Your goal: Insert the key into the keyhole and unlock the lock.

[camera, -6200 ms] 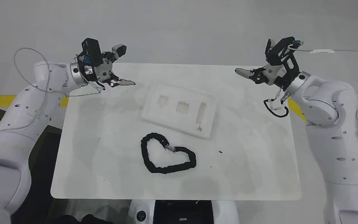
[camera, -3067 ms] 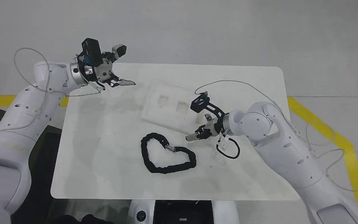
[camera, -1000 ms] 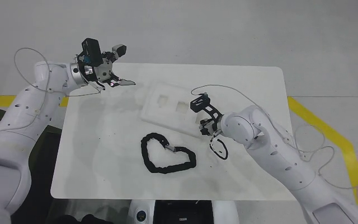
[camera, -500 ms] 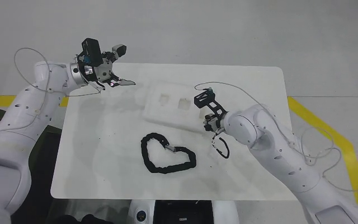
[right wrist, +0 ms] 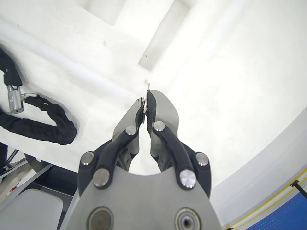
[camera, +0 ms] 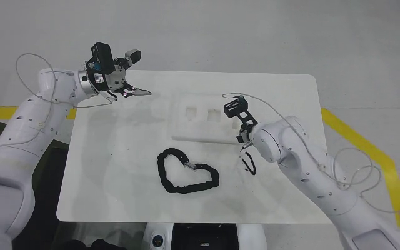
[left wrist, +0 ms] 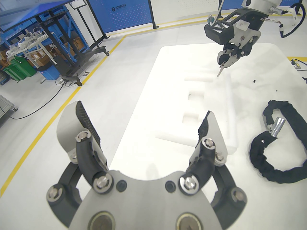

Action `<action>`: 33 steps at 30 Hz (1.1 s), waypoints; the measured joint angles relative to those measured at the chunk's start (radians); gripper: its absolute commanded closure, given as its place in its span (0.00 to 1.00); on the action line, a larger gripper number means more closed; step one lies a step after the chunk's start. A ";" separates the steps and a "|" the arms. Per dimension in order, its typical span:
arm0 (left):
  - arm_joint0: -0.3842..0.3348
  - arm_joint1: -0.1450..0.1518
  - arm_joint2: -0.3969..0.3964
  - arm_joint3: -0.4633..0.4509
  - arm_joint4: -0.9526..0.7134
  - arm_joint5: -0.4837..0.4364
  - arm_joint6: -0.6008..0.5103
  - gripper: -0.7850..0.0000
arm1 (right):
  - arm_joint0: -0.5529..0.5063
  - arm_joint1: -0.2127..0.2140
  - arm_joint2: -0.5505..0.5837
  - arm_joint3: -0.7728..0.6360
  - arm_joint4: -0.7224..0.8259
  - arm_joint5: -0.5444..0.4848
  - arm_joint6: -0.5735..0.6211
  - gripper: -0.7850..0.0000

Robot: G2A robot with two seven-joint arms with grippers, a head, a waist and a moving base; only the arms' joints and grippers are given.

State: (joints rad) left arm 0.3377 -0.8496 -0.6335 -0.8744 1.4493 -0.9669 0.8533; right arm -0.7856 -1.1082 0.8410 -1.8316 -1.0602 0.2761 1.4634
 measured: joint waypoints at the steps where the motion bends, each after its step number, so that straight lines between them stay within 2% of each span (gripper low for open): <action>1: 0.000 0.000 0.000 0.000 0.000 0.000 0.000 0.00 | 0.001 -0.002 -0.001 -0.001 0.004 0.002 -0.001 1.00; 7: 0.000 0.000 0.000 0.000 0.000 0.000 0.000 0.00 | -0.021 -0.004 0.054 -0.032 0.089 -0.025 -0.040 1.00; 11: 0.000 0.000 0.000 0.000 0.000 0.000 0.000 0.00 | -0.074 0.007 0.137 -0.061 0.217 -0.114 -0.105 1.00; 18: 0.000 0.000 0.000 0.000 0.000 0.000 0.000 0.00 | -0.221 0.039 0.354 -0.084 0.434 -0.300 -0.252 1.00; 21: 0.000 0.000 0.000 0.000 0.000 0.000 0.000 0.00 | -0.274 0.051 0.423 -0.113 0.442 -0.323 -0.267 1.00; 28: 0.000 0.000 0.000 0.000 0.000 0.000 0.000 0.00 | -0.361 0.065 0.553 -0.125 0.601 -0.428 -0.359 1.00; 33: 0.000 0.000 0.000 0.000 0.000 0.000 0.000 0.00 | -0.412 0.073 0.622 -0.117 0.664 -0.466 -0.401 1.00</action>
State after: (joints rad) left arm 0.3377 -0.8496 -0.6335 -0.8744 1.4493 -0.9669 0.8533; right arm -1.1974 -1.0349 1.4625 -1.9482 -0.3962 -0.1903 1.0625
